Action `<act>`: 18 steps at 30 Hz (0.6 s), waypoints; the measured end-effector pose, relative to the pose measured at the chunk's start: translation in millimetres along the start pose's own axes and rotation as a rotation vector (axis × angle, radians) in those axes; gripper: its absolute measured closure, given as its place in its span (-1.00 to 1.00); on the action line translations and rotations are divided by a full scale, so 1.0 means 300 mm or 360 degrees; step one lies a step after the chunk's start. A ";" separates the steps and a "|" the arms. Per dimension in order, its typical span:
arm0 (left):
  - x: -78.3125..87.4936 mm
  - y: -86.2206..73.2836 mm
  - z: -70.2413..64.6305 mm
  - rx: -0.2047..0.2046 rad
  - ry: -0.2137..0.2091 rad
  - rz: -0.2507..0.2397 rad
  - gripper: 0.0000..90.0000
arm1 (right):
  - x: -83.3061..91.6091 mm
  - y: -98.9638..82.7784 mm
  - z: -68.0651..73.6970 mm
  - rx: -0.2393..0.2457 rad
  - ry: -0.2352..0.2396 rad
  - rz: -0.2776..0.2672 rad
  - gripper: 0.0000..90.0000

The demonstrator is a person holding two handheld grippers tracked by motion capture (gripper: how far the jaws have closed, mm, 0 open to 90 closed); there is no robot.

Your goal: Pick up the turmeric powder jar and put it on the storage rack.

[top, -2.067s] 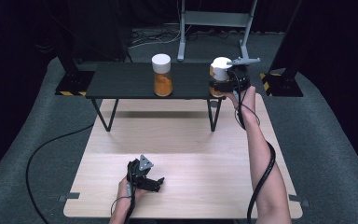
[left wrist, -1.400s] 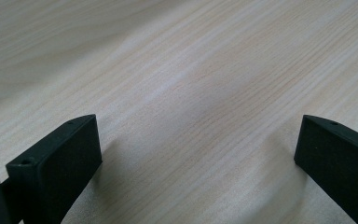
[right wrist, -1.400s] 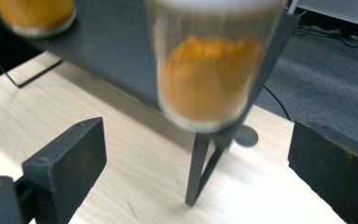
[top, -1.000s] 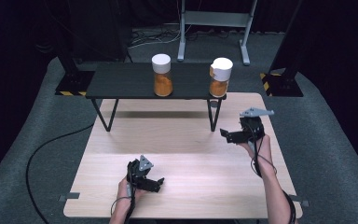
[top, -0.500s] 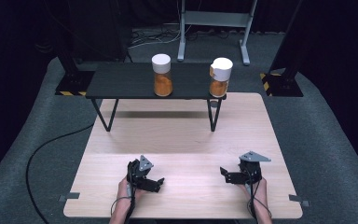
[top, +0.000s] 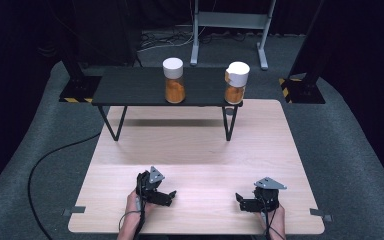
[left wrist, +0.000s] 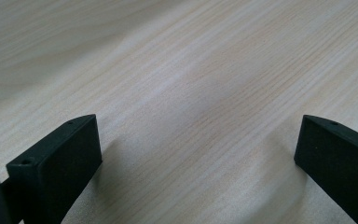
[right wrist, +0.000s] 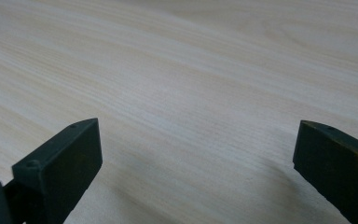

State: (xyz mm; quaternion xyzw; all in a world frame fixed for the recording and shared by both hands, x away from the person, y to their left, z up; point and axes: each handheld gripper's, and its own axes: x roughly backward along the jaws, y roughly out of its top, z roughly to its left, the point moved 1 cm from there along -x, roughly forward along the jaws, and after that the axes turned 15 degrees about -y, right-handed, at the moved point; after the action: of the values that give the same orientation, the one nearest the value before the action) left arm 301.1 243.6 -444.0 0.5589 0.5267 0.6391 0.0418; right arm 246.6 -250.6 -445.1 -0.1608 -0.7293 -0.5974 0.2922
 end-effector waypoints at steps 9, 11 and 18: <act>0.000 0.000 -0.001 -0.0001 0.0001 0.0000 -1.00 | -0.018 0.017 -0.020 0.0006 0.0063 0.0055 -0.99; 0.000 0.000 -0.001 -0.0001 0.0001 0.0000 -1.00 | -0.012 -0.007 -0.042 -0.0085 0.0074 0.0012 -0.98; 0.000 -0.001 -0.002 -0.0001 0.0002 -0.0001 -1.00 | -0.004 -0.021 -0.038 -0.0141 0.0031 -0.0013 -0.97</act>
State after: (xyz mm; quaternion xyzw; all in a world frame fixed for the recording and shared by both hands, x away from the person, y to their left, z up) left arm 300.5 243.4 -444.1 0.5583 0.5267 0.6396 0.0419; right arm 246.5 -262.8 -449.3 -0.1648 -0.6997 -0.6319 0.2896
